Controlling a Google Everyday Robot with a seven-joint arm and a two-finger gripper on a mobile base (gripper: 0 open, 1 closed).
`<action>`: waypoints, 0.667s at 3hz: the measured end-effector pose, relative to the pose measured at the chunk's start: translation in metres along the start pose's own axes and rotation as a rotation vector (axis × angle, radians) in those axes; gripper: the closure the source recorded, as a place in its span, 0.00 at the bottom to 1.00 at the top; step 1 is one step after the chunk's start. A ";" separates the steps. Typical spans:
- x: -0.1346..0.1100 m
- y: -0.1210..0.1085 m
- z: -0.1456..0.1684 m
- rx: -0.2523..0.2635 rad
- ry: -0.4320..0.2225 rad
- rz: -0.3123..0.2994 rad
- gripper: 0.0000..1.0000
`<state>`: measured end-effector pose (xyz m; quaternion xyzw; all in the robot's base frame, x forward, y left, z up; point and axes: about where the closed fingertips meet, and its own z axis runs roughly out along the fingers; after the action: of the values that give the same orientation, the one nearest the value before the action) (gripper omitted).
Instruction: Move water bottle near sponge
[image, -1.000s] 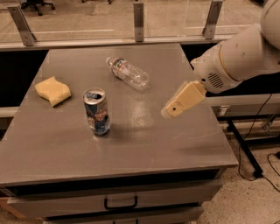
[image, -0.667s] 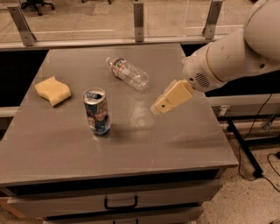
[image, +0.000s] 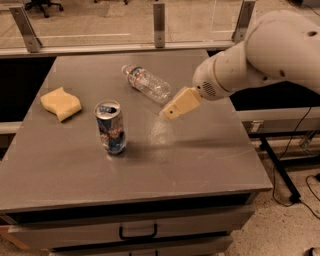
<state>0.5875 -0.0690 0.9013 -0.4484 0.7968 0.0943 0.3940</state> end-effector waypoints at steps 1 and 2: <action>-0.014 0.001 0.034 -0.009 0.014 0.041 0.00; -0.018 0.004 0.038 -0.015 0.014 0.054 0.00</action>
Offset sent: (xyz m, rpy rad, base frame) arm 0.0203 0.0236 -0.0120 0.0122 0.0309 -0.0223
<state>0.6099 -0.0360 0.8880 -0.4303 0.8107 0.1078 0.3822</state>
